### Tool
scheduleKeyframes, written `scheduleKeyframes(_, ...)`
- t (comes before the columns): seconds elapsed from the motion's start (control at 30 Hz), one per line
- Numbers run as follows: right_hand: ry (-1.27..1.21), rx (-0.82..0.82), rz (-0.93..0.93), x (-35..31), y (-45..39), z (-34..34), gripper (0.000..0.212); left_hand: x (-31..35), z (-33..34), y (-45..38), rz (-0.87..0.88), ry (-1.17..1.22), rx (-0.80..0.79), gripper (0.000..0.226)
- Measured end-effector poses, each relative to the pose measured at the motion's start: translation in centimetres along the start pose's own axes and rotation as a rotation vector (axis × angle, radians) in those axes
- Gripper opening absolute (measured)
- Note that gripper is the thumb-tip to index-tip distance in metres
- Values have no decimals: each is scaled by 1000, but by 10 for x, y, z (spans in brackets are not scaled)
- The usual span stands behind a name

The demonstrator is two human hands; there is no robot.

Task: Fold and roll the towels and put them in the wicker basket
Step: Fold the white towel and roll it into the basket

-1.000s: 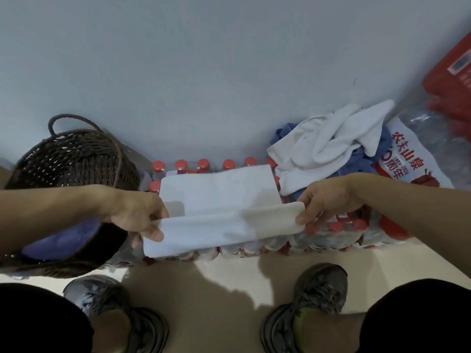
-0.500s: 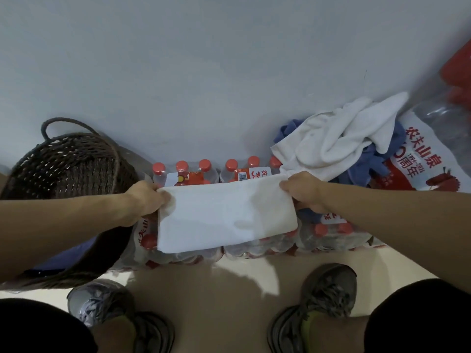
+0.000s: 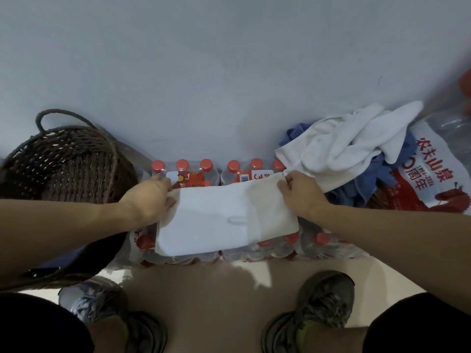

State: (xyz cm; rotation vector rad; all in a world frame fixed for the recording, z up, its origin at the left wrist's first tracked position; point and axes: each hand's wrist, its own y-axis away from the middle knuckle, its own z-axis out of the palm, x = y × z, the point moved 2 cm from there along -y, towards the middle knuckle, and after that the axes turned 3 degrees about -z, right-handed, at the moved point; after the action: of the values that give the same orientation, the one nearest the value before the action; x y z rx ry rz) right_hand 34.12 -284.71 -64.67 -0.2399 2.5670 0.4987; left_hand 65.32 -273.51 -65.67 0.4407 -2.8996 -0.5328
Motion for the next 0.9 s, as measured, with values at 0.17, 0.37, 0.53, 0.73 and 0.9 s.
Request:
scheduleKeyframes(0.17, 94, -110, 19, -2, -4, 1, 29, 0, -4, -7, 36, 86, -48, 37)
scheduleKeyframes(0.37, 217, -230, 3, -12, -6, -2, 64, -1, -10, -9, 113, -16, -162, 18)
scheduleKeyframes(0.53, 150, -332, 21, -15, -9, -4, 41, -5, -27, -6, 156, 142, -214, 36)
scheduleKeyframes(0.73, 55, -326, -55, -23, -10, -9, 19, -11, -39, -3, 191, 284, -320, 33)
scheduleKeyframes(0.9, -117, -343, 101, -15, -15, -14, 42, -15, -52, 4, 293, 64, -143, 48)
